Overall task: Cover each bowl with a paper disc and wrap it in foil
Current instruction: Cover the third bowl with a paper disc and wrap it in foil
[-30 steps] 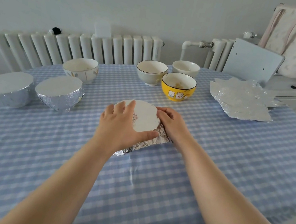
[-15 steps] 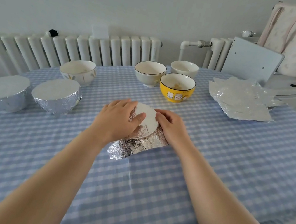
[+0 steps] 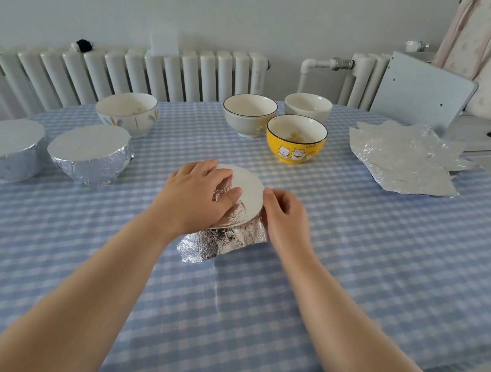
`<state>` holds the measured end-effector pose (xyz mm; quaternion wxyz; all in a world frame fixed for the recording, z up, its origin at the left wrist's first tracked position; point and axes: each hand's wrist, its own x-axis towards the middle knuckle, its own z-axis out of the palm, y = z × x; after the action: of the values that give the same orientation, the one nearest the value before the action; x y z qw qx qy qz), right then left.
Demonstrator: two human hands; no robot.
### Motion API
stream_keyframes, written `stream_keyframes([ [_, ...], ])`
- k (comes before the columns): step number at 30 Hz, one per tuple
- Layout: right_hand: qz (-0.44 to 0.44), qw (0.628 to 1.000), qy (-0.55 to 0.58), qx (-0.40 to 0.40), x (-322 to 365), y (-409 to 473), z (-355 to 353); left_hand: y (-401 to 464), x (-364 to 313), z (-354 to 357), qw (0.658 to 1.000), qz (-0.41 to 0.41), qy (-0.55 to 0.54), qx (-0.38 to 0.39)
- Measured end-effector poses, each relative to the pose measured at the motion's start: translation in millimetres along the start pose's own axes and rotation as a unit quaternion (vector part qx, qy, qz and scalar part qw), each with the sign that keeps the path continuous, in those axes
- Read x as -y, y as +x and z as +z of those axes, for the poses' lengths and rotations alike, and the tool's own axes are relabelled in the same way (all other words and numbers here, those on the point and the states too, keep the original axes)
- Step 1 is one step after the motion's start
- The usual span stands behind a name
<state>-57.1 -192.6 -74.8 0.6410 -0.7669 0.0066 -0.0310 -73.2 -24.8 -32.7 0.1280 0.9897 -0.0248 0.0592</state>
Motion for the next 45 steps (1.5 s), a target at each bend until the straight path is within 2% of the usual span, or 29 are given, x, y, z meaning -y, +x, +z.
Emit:
stream_keyframes([
  [10,0.03,0.999,-0.037,-0.017,-8,2,8,0,-1,2,1.0,0.003,-0.009,-0.015],
  [14,0.042,0.999,0.03,-0.007,-9,4,8,-1,-1,1,1.0,0.005,-0.009,-0.018],
  [18,0.109,0.986,0.126,0.004,-8,8,12,0,0,2,1.0,0.004,-0.01,-0.018],
  [24,0.148,0.979,0.14,0.016,-9,14,11,1,2,4,1.0,0.004,-0.007,-0.018],
  [38,0.083,0.996,-0.025,0.025,-13,22,12,2,-1,3,1.0,-0.002,-0.01,-0.015],
  [43,0.04,0.994,-0.099,0.015,-19,25,5,2,-2,3,1.0,0.0,-0.002,-0.009],
  [45,0.027,0.993,-0.111,-0.019,-19,26,-1,1,-2,2,1.0,-0.002,-0.003,-0.009],
])
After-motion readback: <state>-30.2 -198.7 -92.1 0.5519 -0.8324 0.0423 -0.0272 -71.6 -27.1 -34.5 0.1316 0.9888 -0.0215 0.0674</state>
